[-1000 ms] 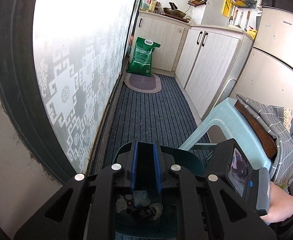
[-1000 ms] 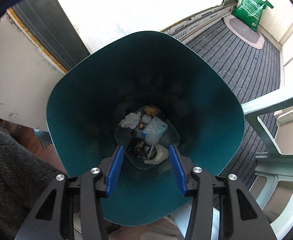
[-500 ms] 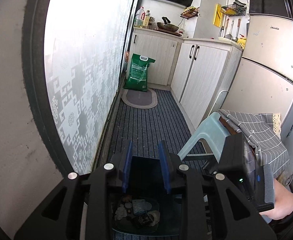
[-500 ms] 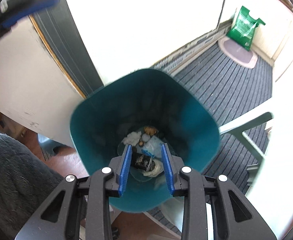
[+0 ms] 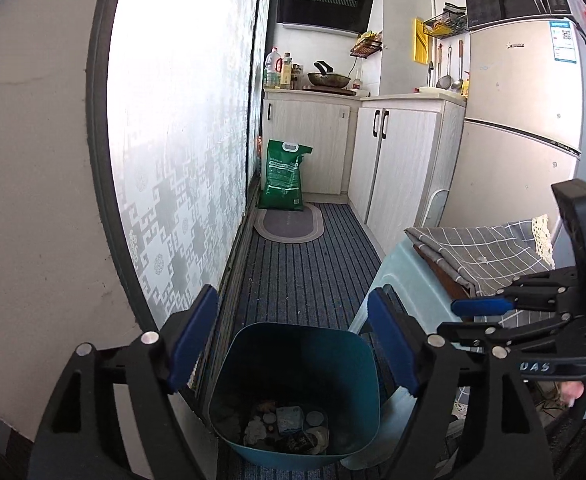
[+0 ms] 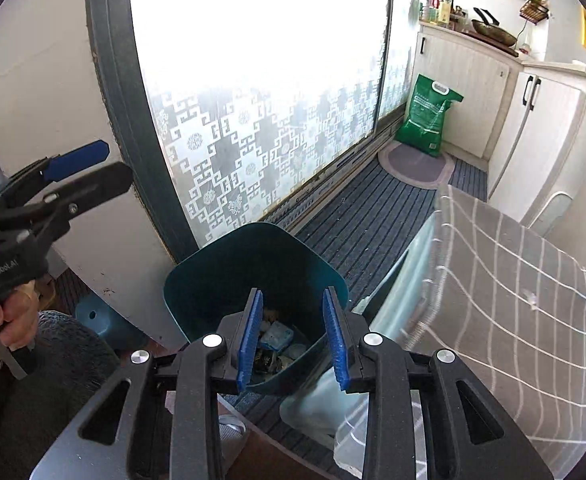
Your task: Collect trash
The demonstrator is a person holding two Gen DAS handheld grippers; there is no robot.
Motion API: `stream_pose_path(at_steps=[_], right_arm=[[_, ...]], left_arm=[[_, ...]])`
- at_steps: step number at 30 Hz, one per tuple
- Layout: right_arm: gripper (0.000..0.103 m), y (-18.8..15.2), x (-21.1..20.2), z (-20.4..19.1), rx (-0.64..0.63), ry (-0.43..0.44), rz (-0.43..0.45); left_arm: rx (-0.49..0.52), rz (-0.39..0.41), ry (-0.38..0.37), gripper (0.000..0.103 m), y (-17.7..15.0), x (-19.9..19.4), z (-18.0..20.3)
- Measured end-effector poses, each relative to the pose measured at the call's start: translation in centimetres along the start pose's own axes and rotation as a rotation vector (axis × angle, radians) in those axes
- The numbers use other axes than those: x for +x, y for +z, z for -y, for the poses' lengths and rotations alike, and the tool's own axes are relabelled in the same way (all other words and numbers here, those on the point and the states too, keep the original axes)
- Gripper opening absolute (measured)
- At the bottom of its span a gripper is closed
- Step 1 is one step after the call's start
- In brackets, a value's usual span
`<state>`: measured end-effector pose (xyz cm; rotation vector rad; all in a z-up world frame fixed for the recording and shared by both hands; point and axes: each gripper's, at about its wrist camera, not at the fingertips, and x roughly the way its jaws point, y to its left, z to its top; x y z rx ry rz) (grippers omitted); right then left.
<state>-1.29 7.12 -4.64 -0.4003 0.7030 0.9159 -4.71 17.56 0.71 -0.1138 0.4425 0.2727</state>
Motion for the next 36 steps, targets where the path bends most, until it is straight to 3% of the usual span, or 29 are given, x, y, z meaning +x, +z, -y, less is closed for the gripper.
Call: stream_pose_path(at_steps=[3, 14, 25, 36], right_arm=[[0.045, -0.6, -3.3, 0.9, -0.013, -0.043, 0.042], [0.081, -4.9, -14.6, 6.3, 0.107, -0.173, 0.199], [0.099, -8.6, -19.0, 8.9, 0.168, -0.279, 0.261], [0.100, -10.1, -19.2, 9.8, 0.191, -0.267, 0.268]], left_arm=[[0.007, 0.019, -0.004, 0.097, -0.1, -0.8, 0.6], [0.064, 0.041, 0.031, 0.100, 0.0, -2.1, 3.8], [0.101, 0.053, 0.005, 0.100, -0.5, -2.3, 5.6], [0.078, 0.025, 0.040, 0.100, -0.7, -1.8, 5.0]])
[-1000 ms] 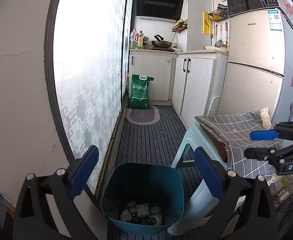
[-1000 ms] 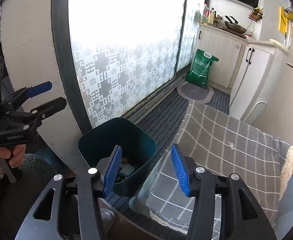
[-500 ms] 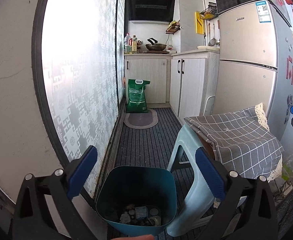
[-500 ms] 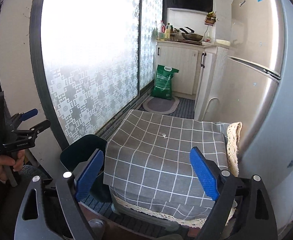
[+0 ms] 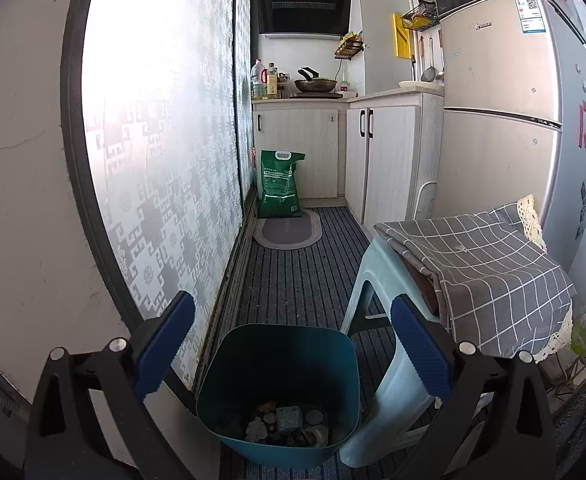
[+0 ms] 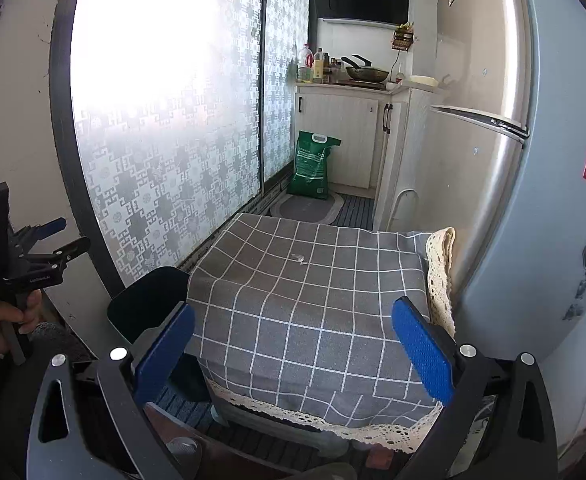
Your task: Collect trash
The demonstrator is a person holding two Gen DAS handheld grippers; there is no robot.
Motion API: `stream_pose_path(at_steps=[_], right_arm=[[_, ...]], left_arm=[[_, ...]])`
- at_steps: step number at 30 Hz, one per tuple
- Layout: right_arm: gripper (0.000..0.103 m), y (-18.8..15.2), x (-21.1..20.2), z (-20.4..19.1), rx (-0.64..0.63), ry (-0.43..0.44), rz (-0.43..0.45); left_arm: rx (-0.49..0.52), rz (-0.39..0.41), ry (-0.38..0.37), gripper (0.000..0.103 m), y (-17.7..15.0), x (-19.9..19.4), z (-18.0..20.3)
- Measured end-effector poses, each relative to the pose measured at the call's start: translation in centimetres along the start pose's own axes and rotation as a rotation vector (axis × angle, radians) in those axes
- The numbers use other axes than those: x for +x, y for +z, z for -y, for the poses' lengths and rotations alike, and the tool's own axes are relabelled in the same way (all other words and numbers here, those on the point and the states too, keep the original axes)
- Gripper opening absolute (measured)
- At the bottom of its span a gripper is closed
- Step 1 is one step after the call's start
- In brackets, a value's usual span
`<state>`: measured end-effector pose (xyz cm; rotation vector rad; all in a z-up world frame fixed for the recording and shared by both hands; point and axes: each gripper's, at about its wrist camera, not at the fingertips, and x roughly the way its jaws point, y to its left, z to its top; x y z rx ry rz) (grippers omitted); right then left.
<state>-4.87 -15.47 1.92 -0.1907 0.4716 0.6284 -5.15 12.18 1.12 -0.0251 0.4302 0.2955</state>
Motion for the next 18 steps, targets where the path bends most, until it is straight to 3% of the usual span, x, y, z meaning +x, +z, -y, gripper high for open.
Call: stream_pose_path(at_steps=[18], right_arm=[[0.100, 0.03, 0.06, -0.02, -0.019, 0.037, -0.004]], left_arm=[[-0.013, 0.004, -0.001, 0.100, -0.07, -0.05, -0.16]])
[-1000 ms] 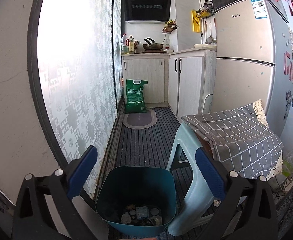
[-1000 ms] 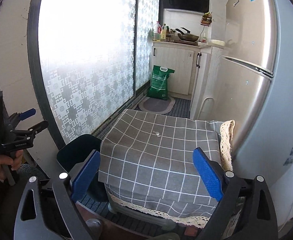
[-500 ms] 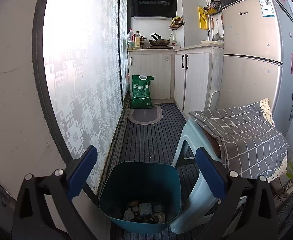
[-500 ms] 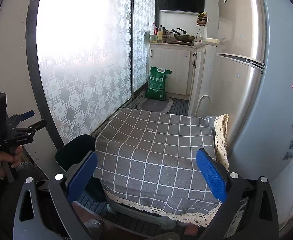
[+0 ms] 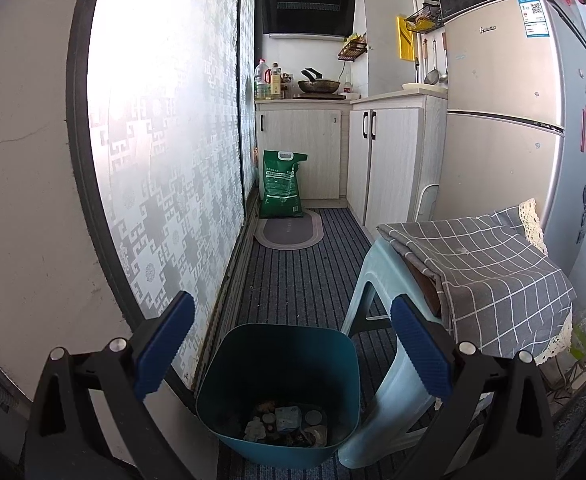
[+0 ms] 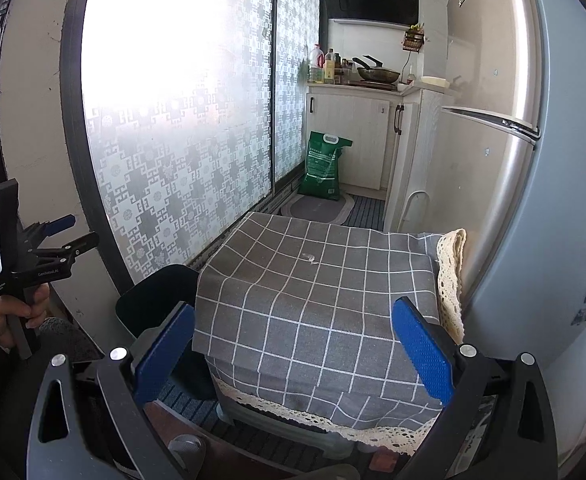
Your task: Collect trash
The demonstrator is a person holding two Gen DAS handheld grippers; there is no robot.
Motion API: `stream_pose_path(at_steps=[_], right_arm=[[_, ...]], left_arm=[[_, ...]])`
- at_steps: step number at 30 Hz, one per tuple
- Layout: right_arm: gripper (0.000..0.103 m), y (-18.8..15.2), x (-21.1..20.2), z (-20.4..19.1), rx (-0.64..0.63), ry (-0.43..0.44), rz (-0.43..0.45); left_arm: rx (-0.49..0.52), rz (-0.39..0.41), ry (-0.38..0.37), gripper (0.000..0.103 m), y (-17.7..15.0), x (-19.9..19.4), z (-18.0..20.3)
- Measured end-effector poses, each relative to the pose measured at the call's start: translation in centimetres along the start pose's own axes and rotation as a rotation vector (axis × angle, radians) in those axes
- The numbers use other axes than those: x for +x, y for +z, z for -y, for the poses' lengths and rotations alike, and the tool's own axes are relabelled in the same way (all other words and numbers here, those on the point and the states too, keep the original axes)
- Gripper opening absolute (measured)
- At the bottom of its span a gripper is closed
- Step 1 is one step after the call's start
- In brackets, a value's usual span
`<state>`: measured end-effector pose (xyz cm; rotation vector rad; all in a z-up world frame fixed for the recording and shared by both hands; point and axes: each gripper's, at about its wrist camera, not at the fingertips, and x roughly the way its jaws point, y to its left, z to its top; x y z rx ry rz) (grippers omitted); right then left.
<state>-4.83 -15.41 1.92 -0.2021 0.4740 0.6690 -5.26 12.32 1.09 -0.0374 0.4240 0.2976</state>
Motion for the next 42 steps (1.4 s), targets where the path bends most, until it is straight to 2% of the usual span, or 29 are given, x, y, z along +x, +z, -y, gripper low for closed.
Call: stream_pose_path(at_steps=[42], right_arm=[[0.100, -0.18, 0.11, -0.20, -0.004, 0.000, -0.008]], left_arm=[[-0.004, -0.002, -0.005, 0.100, -0.04, 0.00, -0.13]])
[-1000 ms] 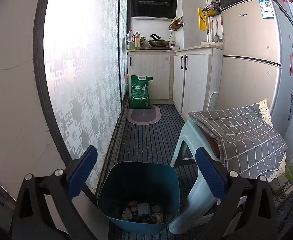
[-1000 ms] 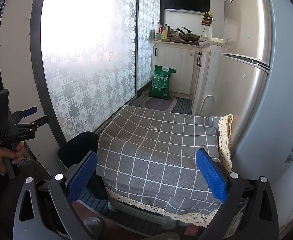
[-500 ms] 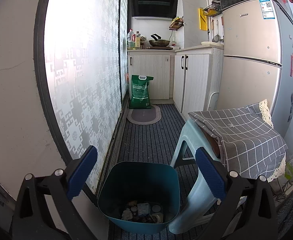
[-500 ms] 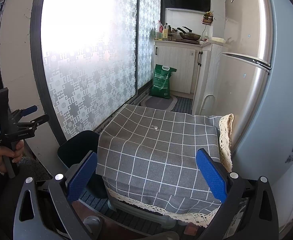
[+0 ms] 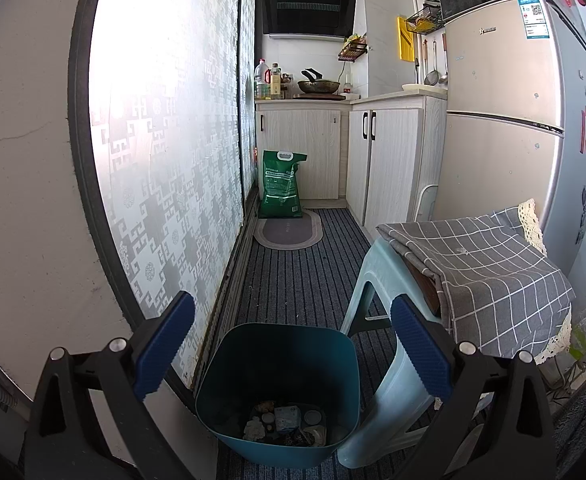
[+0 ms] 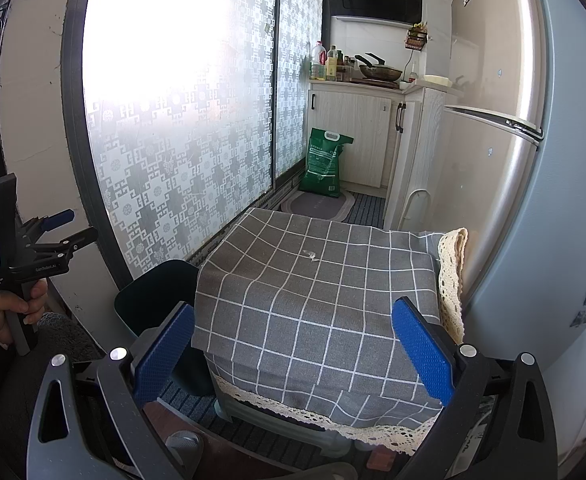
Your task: Collect trash
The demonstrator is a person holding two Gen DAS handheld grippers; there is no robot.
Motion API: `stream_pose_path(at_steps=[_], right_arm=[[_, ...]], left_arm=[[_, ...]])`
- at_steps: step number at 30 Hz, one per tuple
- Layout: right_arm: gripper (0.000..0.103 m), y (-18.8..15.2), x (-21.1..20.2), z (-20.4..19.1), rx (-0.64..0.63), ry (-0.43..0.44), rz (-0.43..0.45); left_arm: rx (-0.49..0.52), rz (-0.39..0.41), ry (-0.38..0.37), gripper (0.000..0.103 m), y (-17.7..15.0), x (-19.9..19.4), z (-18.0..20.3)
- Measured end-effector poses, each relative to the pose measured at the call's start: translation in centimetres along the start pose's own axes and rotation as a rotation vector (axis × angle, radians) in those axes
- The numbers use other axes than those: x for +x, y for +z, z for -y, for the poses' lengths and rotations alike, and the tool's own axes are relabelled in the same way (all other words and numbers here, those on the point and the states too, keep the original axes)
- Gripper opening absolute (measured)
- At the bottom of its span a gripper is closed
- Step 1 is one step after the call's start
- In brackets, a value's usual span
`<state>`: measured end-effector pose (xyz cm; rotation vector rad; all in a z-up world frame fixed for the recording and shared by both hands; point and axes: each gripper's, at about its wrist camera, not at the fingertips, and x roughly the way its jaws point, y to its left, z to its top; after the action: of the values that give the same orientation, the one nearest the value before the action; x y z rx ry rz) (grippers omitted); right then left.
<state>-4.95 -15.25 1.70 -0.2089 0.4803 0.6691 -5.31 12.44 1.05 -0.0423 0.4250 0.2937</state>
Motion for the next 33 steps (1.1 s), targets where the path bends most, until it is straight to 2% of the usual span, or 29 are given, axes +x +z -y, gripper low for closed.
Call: stream_pose_path(at_steps=[33], right_arm=[[0.100, -0.14, 0.08, 0.44, -0.014, 0.003, -0.008]], left_arm=[[0.002, 0.000, 0.001, 0.100, -0.03, -0.02, 0.13]])
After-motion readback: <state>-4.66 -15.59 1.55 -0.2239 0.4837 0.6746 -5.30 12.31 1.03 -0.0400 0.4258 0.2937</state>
